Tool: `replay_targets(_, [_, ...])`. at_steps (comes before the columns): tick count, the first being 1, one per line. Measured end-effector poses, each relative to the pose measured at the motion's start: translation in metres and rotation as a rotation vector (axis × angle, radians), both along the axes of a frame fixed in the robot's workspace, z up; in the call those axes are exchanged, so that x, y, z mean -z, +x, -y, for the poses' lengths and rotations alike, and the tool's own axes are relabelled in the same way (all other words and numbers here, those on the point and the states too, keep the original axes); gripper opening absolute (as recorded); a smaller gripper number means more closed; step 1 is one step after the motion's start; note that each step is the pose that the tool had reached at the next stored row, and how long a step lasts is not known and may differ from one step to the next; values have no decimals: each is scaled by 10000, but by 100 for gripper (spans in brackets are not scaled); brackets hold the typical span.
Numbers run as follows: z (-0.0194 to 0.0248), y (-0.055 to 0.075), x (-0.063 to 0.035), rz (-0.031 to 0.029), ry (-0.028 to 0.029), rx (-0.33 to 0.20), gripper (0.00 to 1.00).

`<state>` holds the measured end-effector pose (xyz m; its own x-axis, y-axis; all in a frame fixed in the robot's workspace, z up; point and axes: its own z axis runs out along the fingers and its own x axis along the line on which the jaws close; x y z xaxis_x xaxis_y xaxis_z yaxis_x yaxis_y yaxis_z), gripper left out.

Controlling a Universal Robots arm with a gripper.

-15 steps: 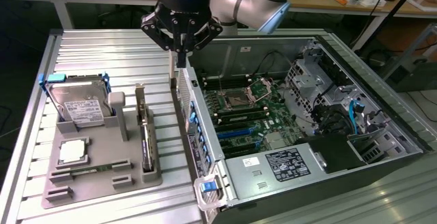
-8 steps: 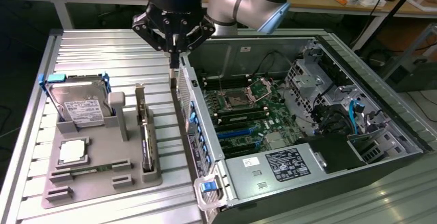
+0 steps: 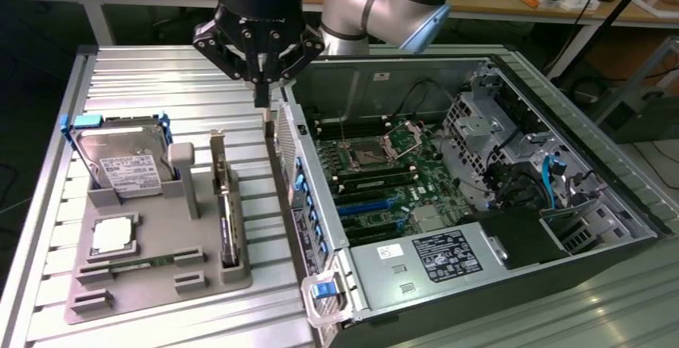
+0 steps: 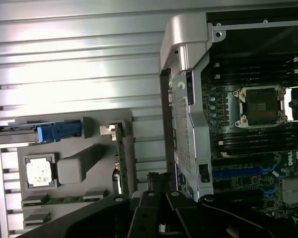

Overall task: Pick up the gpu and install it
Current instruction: 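Reach for the gpu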

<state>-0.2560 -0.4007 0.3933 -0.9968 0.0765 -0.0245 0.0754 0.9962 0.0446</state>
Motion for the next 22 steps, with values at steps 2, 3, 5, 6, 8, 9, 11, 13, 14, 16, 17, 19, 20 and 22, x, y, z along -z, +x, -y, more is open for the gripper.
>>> replay_targets(2, [2,-26,0,1,0,0,11])
replay_targets(3, [4,-40,0,0,0,-1,11])
replay_targets(5, [6,-68,0,0,0,0,11])
replay_targets(6, [7,-81,0,0,0,0,11])
replay_targets(8, [9,-108,0,0,0,1,11])
replay_targets(9, [11,-121,0,1,0,0,11])
replay_targets(11, [13,-146,0,0,0,0,11])
replay_targets(13, [16,-173,0,-1,-1,1,11])
replay_targets(14, [17,-184,0,0,0,0,11])
replay_targets(16, [19,-212,0,0,-1,0,11])
replay_targets(17, [20,-224,0,0,0,0,11])
replay_targets(19, [22,-249,0,0,0,0,11])
replay_targets(20, [23,-263,0,0,0,0,11])
replay_targets(22, [25,-288,0,0,0,0,11])
